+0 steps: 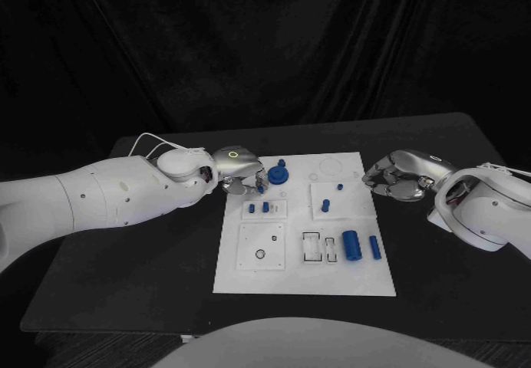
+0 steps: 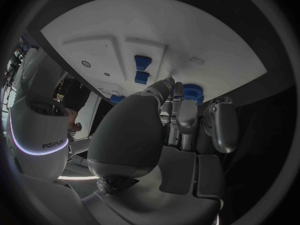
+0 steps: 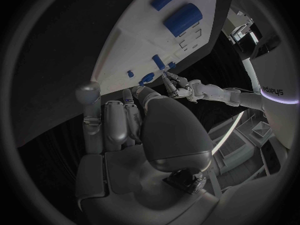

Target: Assemble the parts on the task board

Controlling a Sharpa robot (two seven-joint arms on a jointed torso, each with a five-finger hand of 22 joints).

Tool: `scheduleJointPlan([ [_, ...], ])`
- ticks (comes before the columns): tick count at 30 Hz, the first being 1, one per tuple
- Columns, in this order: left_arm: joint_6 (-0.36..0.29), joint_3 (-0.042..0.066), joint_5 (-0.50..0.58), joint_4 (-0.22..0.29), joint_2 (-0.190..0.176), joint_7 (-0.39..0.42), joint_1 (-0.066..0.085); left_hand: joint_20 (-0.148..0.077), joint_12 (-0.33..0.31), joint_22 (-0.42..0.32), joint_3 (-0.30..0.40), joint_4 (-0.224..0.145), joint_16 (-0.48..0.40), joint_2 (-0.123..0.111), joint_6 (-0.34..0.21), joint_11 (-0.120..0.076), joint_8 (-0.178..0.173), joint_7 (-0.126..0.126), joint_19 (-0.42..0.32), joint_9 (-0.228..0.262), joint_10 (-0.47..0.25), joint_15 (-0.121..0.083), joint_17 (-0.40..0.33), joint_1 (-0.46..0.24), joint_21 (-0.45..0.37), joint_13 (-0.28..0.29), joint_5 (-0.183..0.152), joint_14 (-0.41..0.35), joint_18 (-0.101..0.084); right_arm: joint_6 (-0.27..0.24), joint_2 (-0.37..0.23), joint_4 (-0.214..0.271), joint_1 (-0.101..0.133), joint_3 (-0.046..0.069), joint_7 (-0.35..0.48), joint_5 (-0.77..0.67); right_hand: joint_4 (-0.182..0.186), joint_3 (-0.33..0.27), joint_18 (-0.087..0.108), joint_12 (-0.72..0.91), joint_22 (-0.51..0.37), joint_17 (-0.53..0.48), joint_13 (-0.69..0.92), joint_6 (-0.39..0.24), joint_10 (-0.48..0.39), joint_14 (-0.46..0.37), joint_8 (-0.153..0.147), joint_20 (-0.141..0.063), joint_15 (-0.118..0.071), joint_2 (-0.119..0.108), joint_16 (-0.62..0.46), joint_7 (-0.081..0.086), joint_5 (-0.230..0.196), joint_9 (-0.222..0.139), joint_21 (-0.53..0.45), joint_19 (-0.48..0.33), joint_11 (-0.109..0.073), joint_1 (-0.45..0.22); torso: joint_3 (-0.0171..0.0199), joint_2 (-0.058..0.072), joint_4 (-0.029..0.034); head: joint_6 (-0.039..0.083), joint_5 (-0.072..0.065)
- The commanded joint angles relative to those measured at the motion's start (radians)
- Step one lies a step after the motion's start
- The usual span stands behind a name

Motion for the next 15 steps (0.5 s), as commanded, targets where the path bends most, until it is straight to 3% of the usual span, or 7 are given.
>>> scheduleJointPlan([
  [1, 0.015, 0.001, -0.003, 0.000, 0.003, -0.004, -0.003, -0.002, -0.006, 0.180, 0.006, -0.001, -0.005, -0.004, 0.007, 0.001, 0.004, 0.006, -0.006, 0.002, 0.004, -0.001, -0.001, -0.009, -0.005, -0.001, -0.006, -0.007, -0.014, 0.004, 0.000, 0.000, -0.003, 0.001, -0.014, 0.000, 0.001, 0.006, 0.021, -0.003, 0.066, -0.001, -0.002, 0.005, -0.009, 0.008, 0.001, 0.000, 0.008, -0.001, -0.005, 0.003, 0.003, -0.001, -0.002, -0.006, -0.001, 0.006, 0.0000, 0.000, 0.0002, 0.000, -0.001],
  [15, 0.028, 0.001, -0.003, 0.002, 0.006, -0.004, -0.012, -0.002, -0.008, 0.178, 0.005, -0.002, -0.009, -0.005, 0.007, 0.001, 0.003, 0.006, -0.010, 0.002, 0.006, -0.001, -0.010, -0.009, -0.012, -0.002, -0.007, -0.012, -0.012, 0.005, 0.002, -0.003, -0.003, 0.001, -0.016, 0.000, 0.000, 0.006, 0.021, -0.005, 0.065, -0.002, -0.004, 0.005, -0.010, 0.008, 0.000, 0.000, 0.008, -0.001, -0.006, 0.003, 0.003, -0.001, -0.005, -0.007, -0.001, 0.007, 0.0001, 0.000, -0.0002, 0.000, -0.001],
])
